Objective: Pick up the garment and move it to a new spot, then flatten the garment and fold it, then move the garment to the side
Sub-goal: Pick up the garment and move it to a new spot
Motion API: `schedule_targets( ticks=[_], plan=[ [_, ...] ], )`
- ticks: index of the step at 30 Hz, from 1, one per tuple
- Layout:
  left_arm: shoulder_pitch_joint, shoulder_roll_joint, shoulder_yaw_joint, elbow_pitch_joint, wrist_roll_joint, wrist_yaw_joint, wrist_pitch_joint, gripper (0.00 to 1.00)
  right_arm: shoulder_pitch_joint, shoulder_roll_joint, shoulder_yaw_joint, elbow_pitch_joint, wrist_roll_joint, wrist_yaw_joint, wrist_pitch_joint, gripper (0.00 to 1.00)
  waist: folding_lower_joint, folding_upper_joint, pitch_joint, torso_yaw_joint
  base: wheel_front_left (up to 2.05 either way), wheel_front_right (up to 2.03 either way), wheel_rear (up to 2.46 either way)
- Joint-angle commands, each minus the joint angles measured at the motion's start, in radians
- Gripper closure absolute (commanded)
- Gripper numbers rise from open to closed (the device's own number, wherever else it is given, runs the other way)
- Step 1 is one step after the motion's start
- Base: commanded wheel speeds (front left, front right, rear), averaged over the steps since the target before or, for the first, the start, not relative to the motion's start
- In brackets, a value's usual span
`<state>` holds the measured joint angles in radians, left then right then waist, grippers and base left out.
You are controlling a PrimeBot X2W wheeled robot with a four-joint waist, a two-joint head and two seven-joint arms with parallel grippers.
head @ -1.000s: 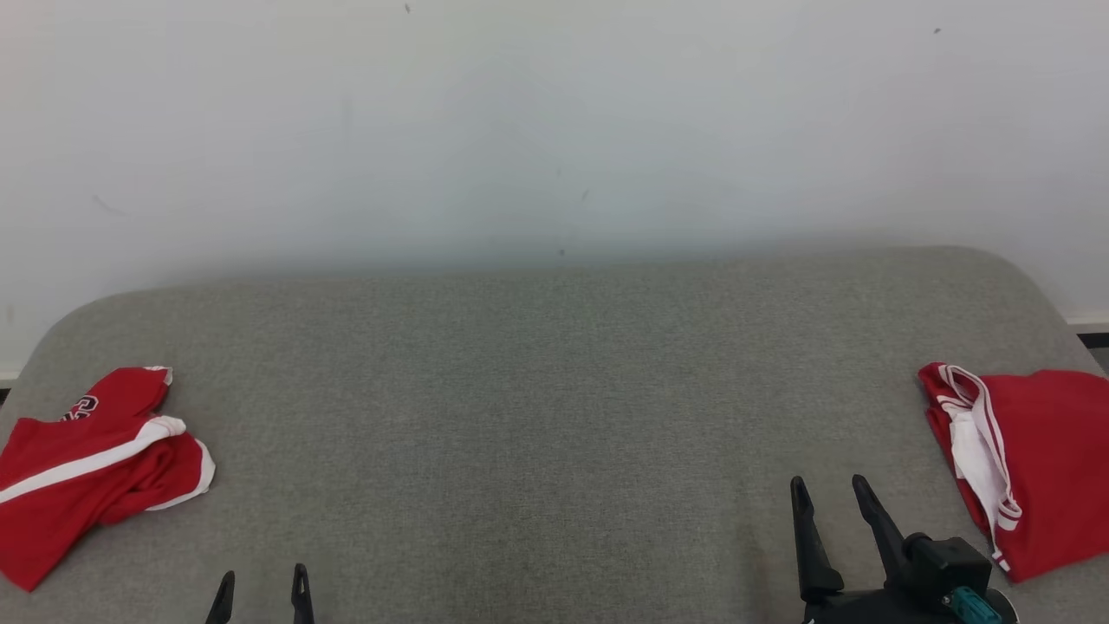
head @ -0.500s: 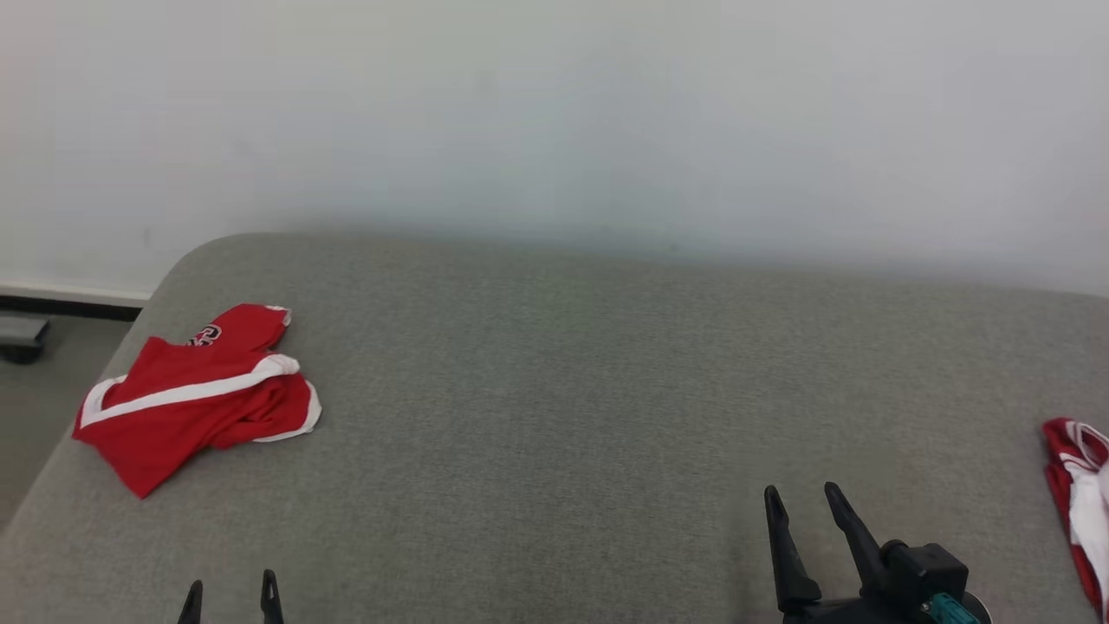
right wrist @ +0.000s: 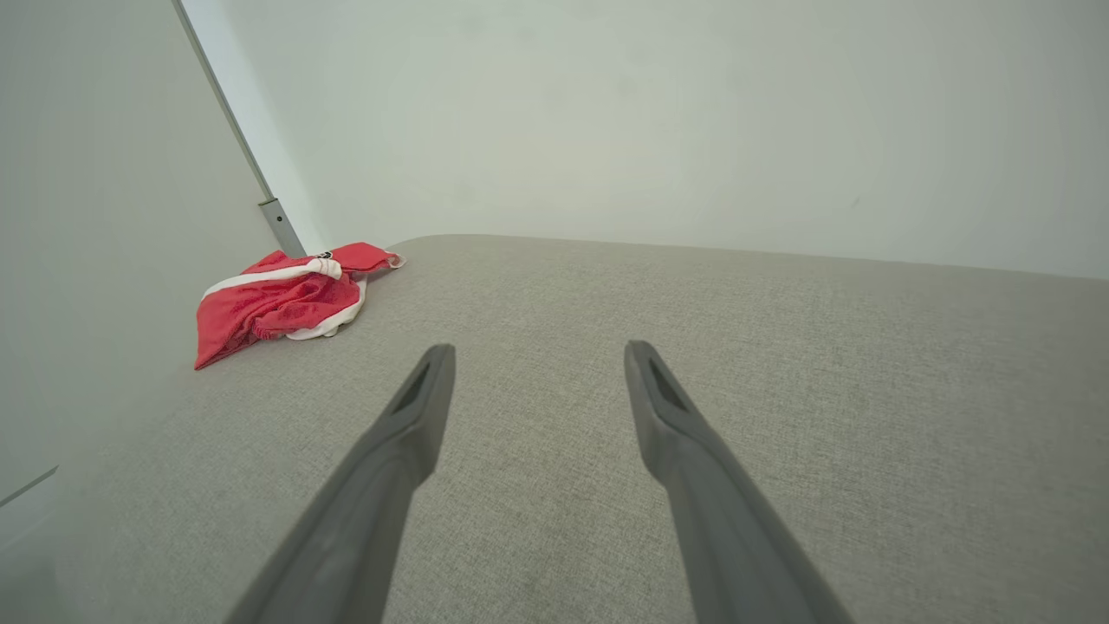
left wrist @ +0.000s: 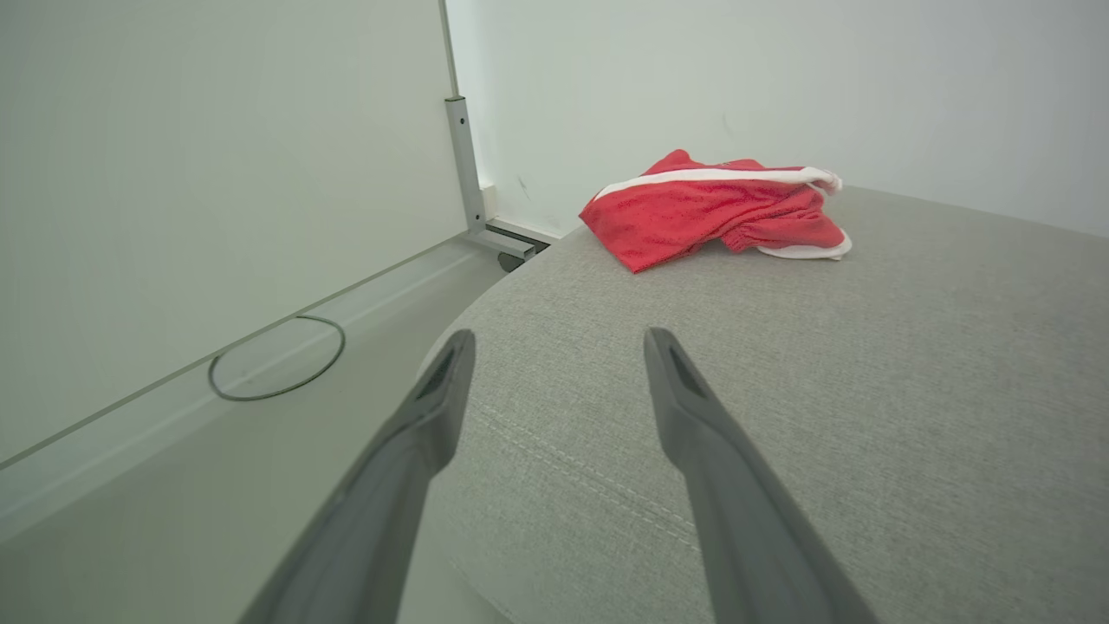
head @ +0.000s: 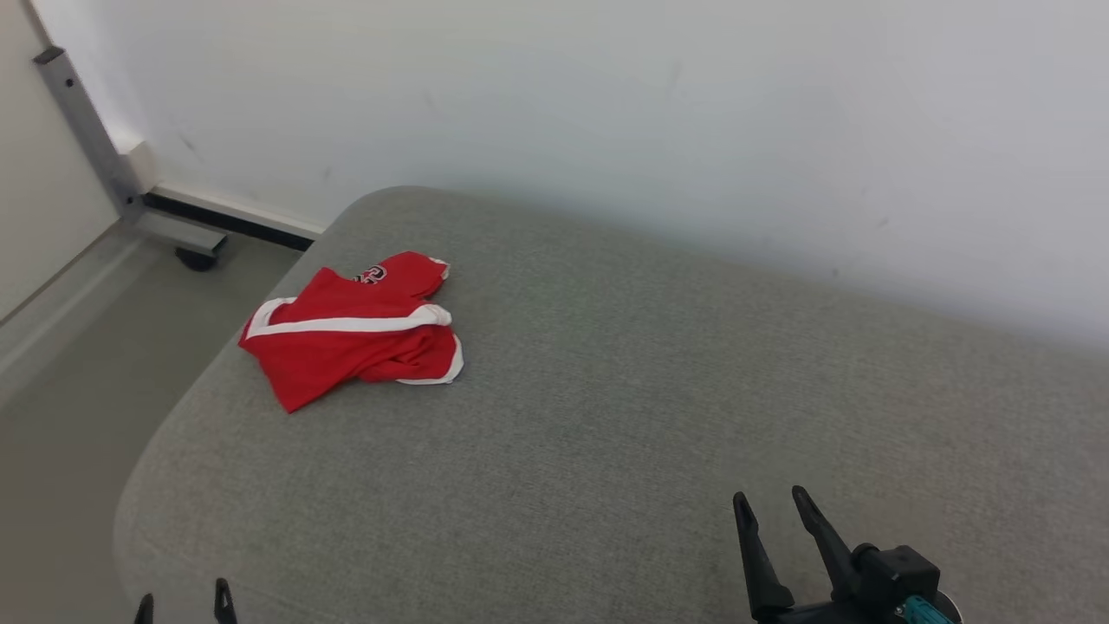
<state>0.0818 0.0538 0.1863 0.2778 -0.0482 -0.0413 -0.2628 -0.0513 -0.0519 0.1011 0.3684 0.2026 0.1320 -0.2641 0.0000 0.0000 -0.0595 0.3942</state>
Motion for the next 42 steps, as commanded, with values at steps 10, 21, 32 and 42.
schedule_targets(
  ticks=[10, 21, 32, 42],
  plan=[
    [0.038, -0.003, 0.074, -0.042, -0.035, 0.032, -0.003, 0.0, -0.074, 0.002, 0.08, 0.026, -0.008, -0.003, 0.0, 0.0, 0.0, 0.0, 0.061, 0.128, 0.0, 0.0, 0.0],
    [0.044, -0.004, 0.061, -0.04, -0.102, 0.021, -0.003, 0.0, -0.094, 0.002, 0.093, 0.044, -0.011, -0.003, 0.0, 0.0, 0.0, 0.0, 0.074, 0.135, 0.0, 0.0, 0.0],
    [-0.105, 0.018, 0.043, 0.089, -0.1, -0.072, -0.003, 0.0, -0.045, 0.002, 0.032, 0.012, -0.045, -0.003, 0.0, 0.0, 0.0, 0.0, 0.106, 0.125, 0.0, 0.0, 0.0],
    [-0.345, 0.085, -0.009, 0.235, -0.142, -0.088, -0.003, 0.0, -0.098, -0.019, 0.031, -0.031, -0.103, -0.003, 0.0, 0.0, 0.0, 0.0, 0.243, 0.025, 0.0, 0.0, 0.0]
  ],
)
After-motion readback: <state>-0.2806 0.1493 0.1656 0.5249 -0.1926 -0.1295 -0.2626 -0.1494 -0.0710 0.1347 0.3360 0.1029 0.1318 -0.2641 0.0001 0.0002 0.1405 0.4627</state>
